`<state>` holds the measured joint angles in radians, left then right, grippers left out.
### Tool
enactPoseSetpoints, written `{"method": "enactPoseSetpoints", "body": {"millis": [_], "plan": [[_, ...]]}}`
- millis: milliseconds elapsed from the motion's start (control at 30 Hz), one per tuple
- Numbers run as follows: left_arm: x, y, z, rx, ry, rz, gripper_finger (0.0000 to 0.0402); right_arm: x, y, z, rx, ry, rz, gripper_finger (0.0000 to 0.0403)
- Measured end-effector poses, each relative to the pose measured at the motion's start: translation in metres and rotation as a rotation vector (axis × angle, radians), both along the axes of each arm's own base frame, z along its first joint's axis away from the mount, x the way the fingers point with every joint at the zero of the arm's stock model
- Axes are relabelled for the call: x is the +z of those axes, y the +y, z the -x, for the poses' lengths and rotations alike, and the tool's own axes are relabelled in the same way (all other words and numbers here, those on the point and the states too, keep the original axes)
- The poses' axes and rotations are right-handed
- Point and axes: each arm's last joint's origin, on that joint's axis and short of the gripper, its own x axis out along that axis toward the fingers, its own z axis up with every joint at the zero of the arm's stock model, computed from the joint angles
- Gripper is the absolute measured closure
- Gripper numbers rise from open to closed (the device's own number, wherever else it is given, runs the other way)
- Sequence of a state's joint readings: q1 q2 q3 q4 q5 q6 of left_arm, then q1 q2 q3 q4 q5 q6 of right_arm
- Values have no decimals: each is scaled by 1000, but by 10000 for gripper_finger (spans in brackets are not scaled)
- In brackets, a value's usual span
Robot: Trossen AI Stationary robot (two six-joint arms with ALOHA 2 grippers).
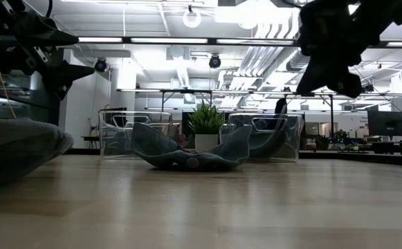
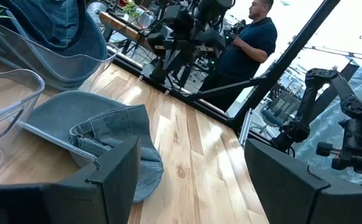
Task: Pick & Place hat
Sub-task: Put the top gray cap into the left transparent bin
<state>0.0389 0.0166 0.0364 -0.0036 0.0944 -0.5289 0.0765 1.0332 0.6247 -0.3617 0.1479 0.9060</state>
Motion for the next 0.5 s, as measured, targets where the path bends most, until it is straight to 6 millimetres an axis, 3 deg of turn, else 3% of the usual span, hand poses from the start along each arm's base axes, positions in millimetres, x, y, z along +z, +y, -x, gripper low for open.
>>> {"method": "enactPoseSetpoints", "body": {"millis": [500], "plan": [[0, 0, 0, 0, 0, 0, 135, -31, 20, -57, 3, -40, -65, 402]]}}
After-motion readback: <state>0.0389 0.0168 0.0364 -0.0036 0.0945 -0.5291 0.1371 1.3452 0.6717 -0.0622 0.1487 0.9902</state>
